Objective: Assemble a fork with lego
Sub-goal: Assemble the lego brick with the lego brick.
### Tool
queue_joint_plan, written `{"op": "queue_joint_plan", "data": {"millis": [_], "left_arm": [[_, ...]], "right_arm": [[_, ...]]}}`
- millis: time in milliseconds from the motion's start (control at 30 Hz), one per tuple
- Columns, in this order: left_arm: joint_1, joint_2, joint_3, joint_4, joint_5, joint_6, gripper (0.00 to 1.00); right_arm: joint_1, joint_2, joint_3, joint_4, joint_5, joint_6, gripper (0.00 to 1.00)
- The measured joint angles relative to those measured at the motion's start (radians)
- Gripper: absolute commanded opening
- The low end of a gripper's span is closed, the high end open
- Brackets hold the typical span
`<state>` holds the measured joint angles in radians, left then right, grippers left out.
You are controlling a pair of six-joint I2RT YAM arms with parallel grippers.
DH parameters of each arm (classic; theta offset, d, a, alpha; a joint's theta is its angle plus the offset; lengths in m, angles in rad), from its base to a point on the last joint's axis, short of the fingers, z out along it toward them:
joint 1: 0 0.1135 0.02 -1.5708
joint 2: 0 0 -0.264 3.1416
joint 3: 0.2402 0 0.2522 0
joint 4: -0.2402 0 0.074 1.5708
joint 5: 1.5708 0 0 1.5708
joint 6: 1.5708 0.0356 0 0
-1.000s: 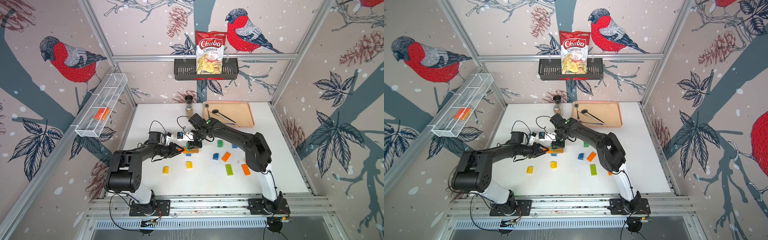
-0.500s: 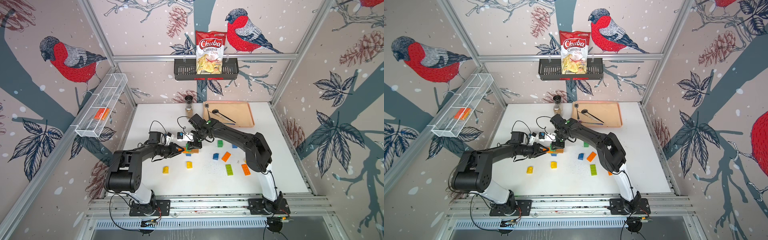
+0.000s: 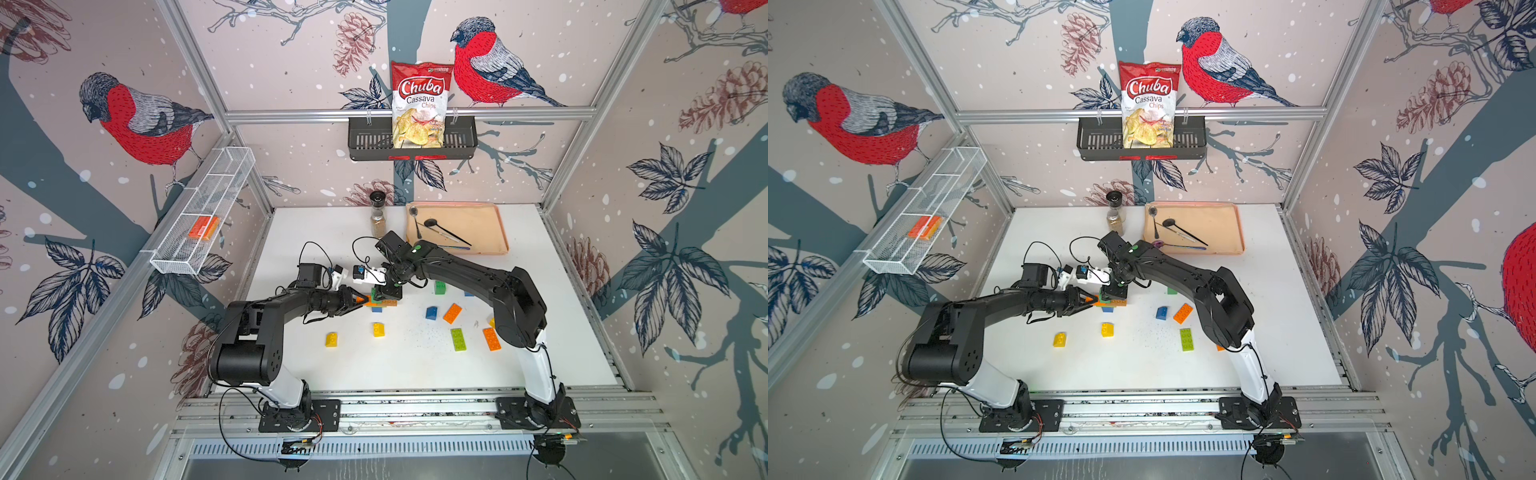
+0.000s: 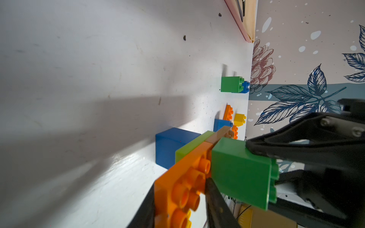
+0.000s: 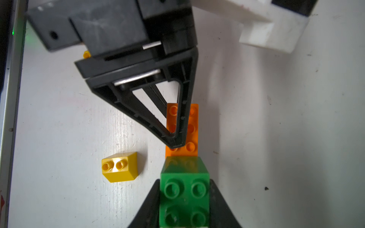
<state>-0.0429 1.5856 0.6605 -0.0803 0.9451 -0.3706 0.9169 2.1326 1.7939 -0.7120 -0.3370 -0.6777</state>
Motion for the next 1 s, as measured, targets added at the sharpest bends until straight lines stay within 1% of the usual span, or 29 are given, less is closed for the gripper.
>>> {"op": "queue_joint_plan", "data": {"millis": [133,333,467,600,733,1000], "left_arm": [[0.000,0.000,0.000,0.001,0.000,0.000,0.36],[0.000,0.000,0.000,0.001,0.000,0.000,0.36],[0.000,0.000,0.000,0.002,0.001,0.000,0.36],[0.000,0.000,-0.004,0.009,0.002,-0.007,0.36],[0.000,0.000,-0.006,0.013,0.005,-0.008,0.36],[0.000,0.002,-0.009,0.031,-0.002,-0.014,0.36]], "right_arm": [[-0.002,0.007,0.008,-0.008,-0.001,-0.005,0.28],[0.001,0.015,0.029,-0.042,-0.003,-0.047,0.28],[0.017,-0.006,-0.007,-0.017,0.022,-0.086,0.28],[0.018,-0.007,-0.019,-0.004,0.027,-0.089,0.28],[0.012,0.006,-0.010,-0.005,0.033,-0.043,0.28],[-0.011,0.024,-0.021,0.010,-0.011,0.027,0.28]]}}
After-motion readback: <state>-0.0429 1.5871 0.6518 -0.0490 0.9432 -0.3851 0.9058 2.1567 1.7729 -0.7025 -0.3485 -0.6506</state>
